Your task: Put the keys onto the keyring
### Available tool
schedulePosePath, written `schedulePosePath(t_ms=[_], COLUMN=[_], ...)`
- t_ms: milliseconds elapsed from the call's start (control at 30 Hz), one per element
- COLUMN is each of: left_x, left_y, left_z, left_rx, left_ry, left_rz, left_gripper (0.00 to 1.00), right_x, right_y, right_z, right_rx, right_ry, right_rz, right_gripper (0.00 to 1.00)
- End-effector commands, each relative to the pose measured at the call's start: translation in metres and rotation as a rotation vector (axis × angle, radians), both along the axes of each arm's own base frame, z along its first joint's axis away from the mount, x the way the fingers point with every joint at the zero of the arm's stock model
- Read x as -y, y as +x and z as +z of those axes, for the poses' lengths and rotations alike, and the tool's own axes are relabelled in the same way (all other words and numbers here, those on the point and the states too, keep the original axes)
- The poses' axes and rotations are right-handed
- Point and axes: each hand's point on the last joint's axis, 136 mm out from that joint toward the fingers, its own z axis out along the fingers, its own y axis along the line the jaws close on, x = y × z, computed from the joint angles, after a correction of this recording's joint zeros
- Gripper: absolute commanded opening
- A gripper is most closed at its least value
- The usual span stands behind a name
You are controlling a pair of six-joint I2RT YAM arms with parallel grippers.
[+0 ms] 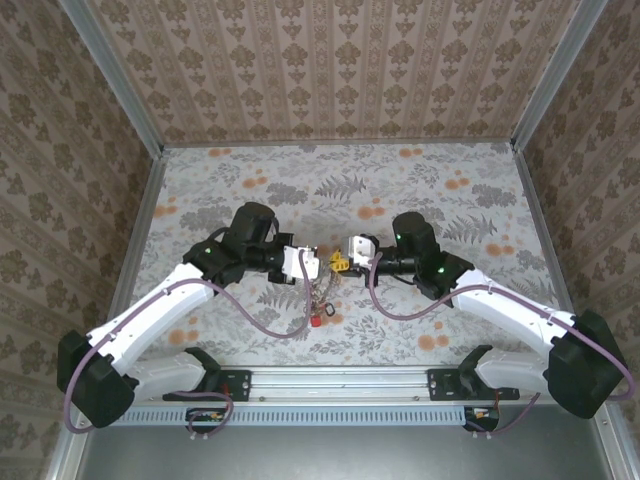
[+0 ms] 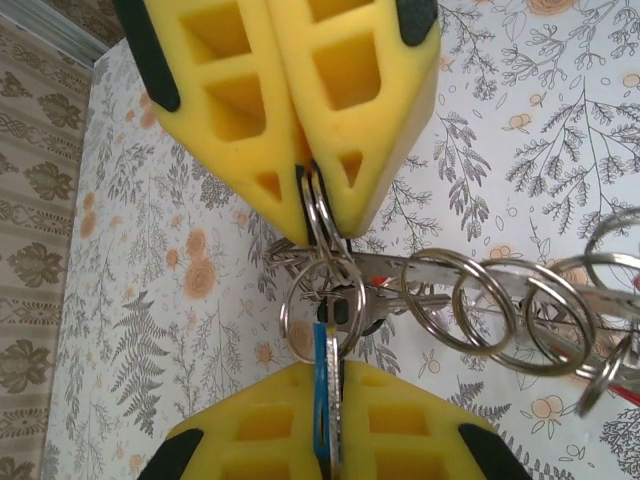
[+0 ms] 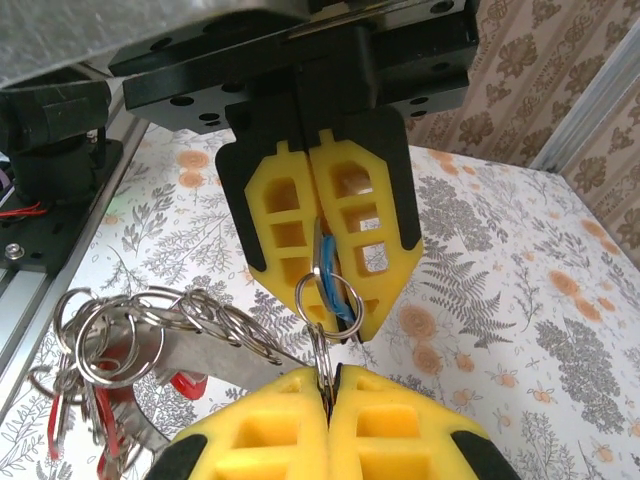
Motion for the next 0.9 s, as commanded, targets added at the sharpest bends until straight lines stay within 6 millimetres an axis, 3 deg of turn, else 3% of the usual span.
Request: schedulePosePath(t_ms=[0, 133, 533, 567, 733, 867], left_x=[-0.002, 0.000, 0.012, 0.014, 0.014, 0.009], left_y=[0.001, 0.001, -0.001, -0.001, 0.004, 0.008], left_z=[0.005, 0.004, 0.030, 0.033, 0.048, 0.054], left_rx=[0.013, 0.008, 0.062, 0.071, 0.139, 0.205], left_ry=[-0.022, -0.027, -0.045, -0.049, -0.038, 0.017], left_rz=[0.011, 0.006, -0.040, -0.044, -0.041, -0.045], left_gripper=[0.00, 0.00, 0.00, 0.00, 0.00, 0.00], right_x=[0.001, 0.000, -0.011, -0.012, -0.005, 0.012], right_y=[-0.002, -0.001, 0.008, 0.009, 0.002, -0.011], right_z=[0.023, 0.026, 0.006, 0.005, -0.007, -0.008], right_rx=[0.036, 0.031, -0.038, -0.039, -0.016, 0.000], right_ry=[0.068, 0.082, -0.023, -0.023, -0.013, -0.004], right_rz=[0.007, 0.007, -0.024, -0.027, -0.023, 0.000], right_gripper=[0.00, 0.00, 0.00, 0.02, 0.35, 0.48])
